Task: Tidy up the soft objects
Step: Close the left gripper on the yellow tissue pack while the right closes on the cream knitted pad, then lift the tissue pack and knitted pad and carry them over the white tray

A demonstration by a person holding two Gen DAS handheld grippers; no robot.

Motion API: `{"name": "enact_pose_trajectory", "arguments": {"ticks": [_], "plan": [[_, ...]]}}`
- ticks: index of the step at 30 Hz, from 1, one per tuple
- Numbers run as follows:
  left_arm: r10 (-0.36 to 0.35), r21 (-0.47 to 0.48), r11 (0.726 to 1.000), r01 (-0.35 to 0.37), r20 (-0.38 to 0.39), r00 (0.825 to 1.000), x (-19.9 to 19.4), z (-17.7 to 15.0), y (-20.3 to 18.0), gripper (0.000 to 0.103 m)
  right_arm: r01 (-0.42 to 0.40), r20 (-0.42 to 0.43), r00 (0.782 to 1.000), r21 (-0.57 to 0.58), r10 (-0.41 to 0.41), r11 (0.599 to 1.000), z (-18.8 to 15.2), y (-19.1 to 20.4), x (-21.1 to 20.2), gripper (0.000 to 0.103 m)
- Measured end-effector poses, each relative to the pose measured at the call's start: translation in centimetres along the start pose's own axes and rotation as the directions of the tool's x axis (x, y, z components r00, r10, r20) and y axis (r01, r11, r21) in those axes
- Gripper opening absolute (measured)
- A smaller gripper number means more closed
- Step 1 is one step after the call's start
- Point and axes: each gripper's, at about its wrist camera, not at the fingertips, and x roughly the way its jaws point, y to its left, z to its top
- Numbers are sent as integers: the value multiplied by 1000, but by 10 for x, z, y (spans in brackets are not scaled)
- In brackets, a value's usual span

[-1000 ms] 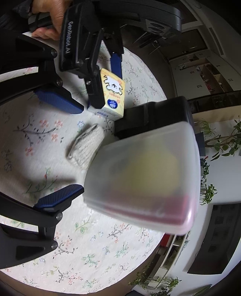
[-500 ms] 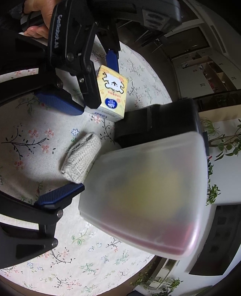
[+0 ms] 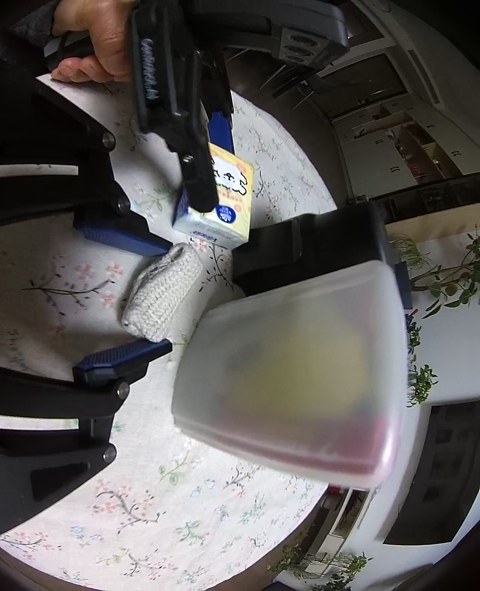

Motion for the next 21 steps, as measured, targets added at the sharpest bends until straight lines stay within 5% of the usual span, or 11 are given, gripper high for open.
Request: {"name": "enact_pose_trajectory", "arguments": {"ticks": [7,8,16,18,19,20,21], "plan": [[-7,19,1000,7,5,1000,-5,-4,-6,55,1,33,999,21,-2,1000,-9,-6,-25,49],[-10,22,1000,9,13,1000,-8,-4,-8,29,3,37,999,25,-3,1000,-10,-7,-27,49],[-45,-20,999,45,-5,999,-9,-7,1,28,0,46,999,39,-2,999,-15,-11,-36,49],[-28,-31,999,28,-1,1000,-7,-6,3,34,-6,47,999,38,4,999,-15,-10,-36,49],[1,-29,1000,-1,0,1000,-5,-6,3,49,-5,47,999,35,4,999,-15,-9,-36,49],[12,-37,999,-13,-8,1000,-3,-6,4,76,-5,49,999,33,3,999,-15,-8,-37,49],[18,-42,999,-19,-24,1000,0,-5,3,87,-5,53,999,33,3,999,-15,-7,-38,49]]}}
